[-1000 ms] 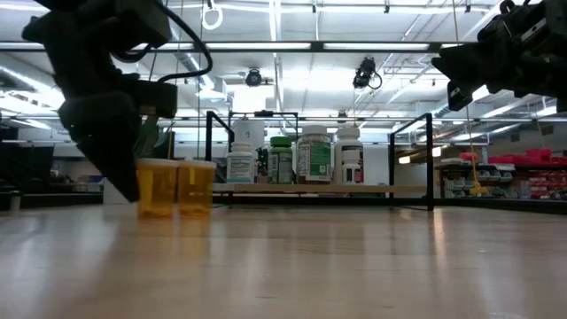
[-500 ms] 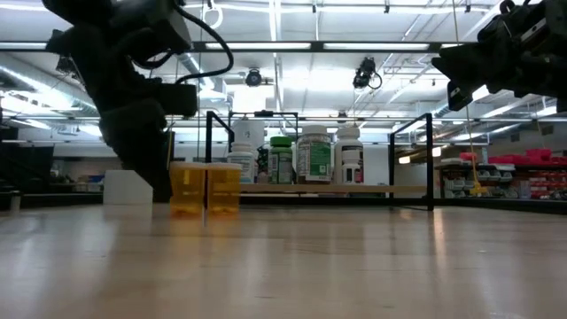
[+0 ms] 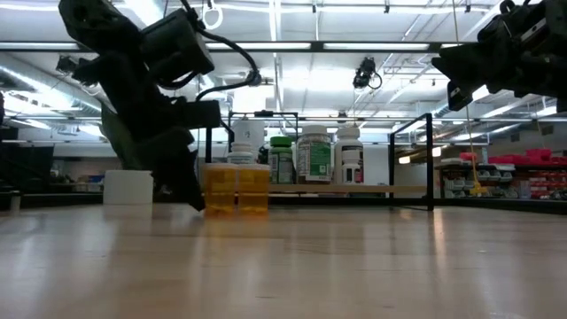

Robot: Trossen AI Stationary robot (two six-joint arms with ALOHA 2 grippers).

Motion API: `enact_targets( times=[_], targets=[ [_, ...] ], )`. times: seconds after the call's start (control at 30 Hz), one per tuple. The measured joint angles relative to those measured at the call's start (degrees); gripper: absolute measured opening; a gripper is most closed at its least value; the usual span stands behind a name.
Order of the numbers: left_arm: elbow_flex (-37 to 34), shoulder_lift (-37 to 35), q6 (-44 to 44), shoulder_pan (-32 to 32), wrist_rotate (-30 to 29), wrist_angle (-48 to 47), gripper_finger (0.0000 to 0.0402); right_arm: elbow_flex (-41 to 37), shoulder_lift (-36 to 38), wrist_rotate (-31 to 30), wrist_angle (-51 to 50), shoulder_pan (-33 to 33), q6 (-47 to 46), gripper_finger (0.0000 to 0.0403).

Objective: Pick and place medicine bottles onto shelf by color
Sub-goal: Move the orange pill bottles to the top center of the table

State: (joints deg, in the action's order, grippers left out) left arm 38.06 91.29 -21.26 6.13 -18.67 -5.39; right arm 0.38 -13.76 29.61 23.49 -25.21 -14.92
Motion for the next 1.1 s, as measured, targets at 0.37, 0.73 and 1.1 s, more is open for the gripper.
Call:
enact_targets(
  times=[0.37, 0.73, 1.1],
  targets=[
    [0.05, 1.44, 9.86, 0.02, -4.52, 9.63, 0.0110, 0.00, 0.00, 0.01, 0.11, 0.01, 0.01, 0.0091],
    [0.07, 4.07, 13.81, -2.85, -6.10, 17.19, 0.0110, 0.00, 0.00, 0.02, 0.51, 0.00, 0.00, 0.0091],
    [4.24, 9.16, 19.44, -5.19, -3.98, 22.04, 0.0110, 0.00, -0.11, 0.00, 0.54, 0.02, 0.00, 0.0091]
  ],
)
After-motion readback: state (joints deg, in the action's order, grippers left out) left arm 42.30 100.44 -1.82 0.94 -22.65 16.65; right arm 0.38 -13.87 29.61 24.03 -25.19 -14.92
